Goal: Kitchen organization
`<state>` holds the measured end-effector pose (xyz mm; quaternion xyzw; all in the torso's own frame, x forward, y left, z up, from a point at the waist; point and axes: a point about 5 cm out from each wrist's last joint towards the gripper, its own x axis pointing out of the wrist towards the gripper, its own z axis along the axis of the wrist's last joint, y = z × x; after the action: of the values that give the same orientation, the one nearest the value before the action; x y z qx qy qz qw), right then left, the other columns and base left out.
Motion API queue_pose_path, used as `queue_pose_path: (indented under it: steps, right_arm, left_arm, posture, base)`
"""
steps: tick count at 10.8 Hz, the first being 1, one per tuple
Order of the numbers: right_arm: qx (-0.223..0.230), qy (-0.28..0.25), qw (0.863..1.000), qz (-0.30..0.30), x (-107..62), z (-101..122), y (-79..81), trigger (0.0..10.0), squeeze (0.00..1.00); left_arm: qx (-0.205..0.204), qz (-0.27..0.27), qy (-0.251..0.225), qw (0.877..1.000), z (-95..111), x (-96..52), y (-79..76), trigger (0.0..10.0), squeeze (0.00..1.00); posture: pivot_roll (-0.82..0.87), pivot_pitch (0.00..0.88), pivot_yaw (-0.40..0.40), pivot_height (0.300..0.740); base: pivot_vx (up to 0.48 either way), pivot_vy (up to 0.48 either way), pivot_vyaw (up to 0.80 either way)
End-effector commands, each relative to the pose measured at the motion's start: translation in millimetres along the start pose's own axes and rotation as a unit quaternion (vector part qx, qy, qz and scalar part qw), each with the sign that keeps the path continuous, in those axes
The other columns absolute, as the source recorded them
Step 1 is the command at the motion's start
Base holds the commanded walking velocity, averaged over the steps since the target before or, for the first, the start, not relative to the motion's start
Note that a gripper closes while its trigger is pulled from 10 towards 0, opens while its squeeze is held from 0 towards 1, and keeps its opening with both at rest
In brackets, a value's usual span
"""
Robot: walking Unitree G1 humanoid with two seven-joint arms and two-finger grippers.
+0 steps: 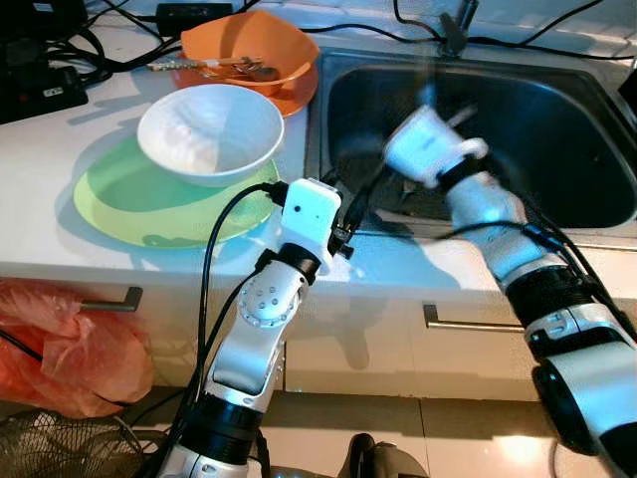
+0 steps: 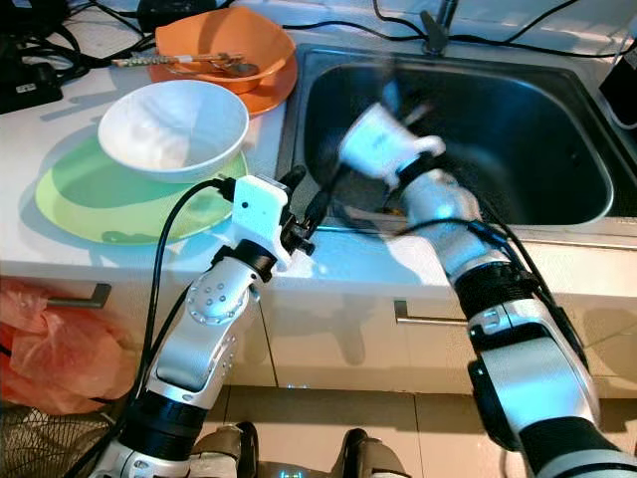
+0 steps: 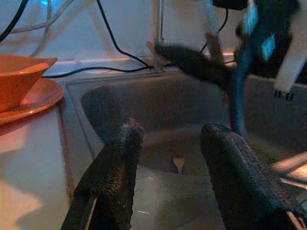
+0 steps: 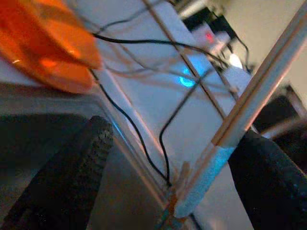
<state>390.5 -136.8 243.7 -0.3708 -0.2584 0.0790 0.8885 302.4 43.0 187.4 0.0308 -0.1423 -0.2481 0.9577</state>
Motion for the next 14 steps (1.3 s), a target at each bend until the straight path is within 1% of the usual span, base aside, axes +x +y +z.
queue_pose_path:
  steps: [1,2,3,4,5,6,7,8,9,10,11,12,13,14]
  right_arm:
    - [0.071,0.030,0.996,-0.036,5.1,-3,-12.7,10.0,0.00]
    - [0.253,0.097,0.957,-0.101,6.4,-17,-21.9,10.0,0.00]
    - [0.351,0.129,0.919,-0.128,5.6,-25,-24.4,10.0,0.00]
    - [0.492,0.170,0.839,-0.160,3.3,-38,-23.9,10.0,0.00]
    - [0.617,0.200,0.737,-0.188,-0.4,-50,-21.9,10.0,0.00]
    - [0.644,0.201,0.713,-0.191,-1.2,-53,-23.0,10.0,0.00]
    - [0.621,0.196,0.736,-0.183,-0.4,-52,-28.5,10.0,0.00]
    - [0.582,0.189,0.771,-0.174,1.1,-50,-35.6,10.0,0.00]
    - [0.529,0.176,0.813,-0.166,2.9,-45,-41.8,10.0,0.00]
    - [0.502,0.158,0.835,-0.159,5.2,-40,-46.4,10.0,0.00]
    - [0.469,0.108,0.863,-0.151,10.8,-25,-54.0,10.0,0.00]
    - [0.439,0.079,0.883,-0.146,13.5,-15,-58.5,10.0,0.00]
    - [0.396,0.029,0.908,-0.133,16.7,2,-63.3,10.0,0.00]
    - [0.381,0.003,0.916,-0.127,14.5,13,-63.0,10.0,0.00]
  left_arm:
    - [-0.005,-0.009,0.028,1.000,-12,-1.4,-5.4,10.0,0.00]
    - [-0.005,-0.009,0.028,1.000,-12,-1.4,-5.5,10.0,0.00]
    - [-0.004,-0.008,0.028,1.000,-12,-1.4,-5.4,10.0,0.00]
    - [-0.004,-0.008,0.028,1.000,-12,-1.4,-5.4,10.0,0.00]
    - [-0.004,-0.008,0.028,1.000,-12,-1.3,-5.4,10.0,0.00]
    - [-0.005,-0.008,0.027,1.000,-12,-1.2,-5.5,10.0,0.00]
    - [-0.005,-0.009,0.027,1.000,-12,-1.0,-5.8,10.0,0.00]
    - [-0.005,-0.010,0.027,1.000,-12,-0.9,-6.2,10.0,0.00]
    - [-0.006,-0.010,0.026,1.000,-12,-0.9,-6.7,10.0,0.00]
    - [-0.005,-0.010,0.026,1.000,-12,-0.8,-6.8,10.0,0.00]
    - [-0.004,-0.009,0.026,1.000,-12,-1.0,-6.2,10.0,0.00]
    - [-0.004,-0.008,0.026,1.000,-11,-1.0,-5.8,10.0,0.00]
    - [-0.003,-0.007,0.026,1.000,-11,-1.0,-5.1,10.0,0.00]
    - [-0.002,-0.007,0.025,1.000,-11,-1.0,-4.8,10.0,0.00]
  posture:
    - [0.15,0.166,-0.063,0.740]
    - [0.15,0.164,-0.064,0.740]
    - [0.15,0.162,-0.064,0.740]
    - [0.15,0.159,-0.065,0.740]
    - [0.15,0.157,-0.065,0.740]
    - [0.15,0.154,-0.065,0.740]
    - [0.15,0.152,-0.065,0.740]
    - [0.14,0.151,-0.067,0.740]
    - [0.15,0.153,-0.067,0.740]
    - [0.15,0.155,-0.068,0.740]
    - [0.15,0.162,-0.067,0.740]
    - [0.15,0.163,-0.067,0.740]
    - [0.14,0.166,-0.066,0.740]
    - [0.14,0.170,-0.066,0.740]
  base:
    - [0.000,0.000,0.00]
    - [0.000,0.000,0.00]
    - [0.000,0.000,0.00]
    - [0.000,0.000,0.00]
    - [0.000,0.000,0.00]
    - [0.000,0.000,0.00]
    - [0.000,0.000,0.00]
    - [0.000,0.000,0.00]
    - [0.000,0.000,0.00]
    - [0.000,0.000,0.00]
    - [0.000,0.000,0.00]
    - [0.000,0.000,0.00]
    - [0.000,0.000,0.00]
    - [0.000,0.000,0.00]
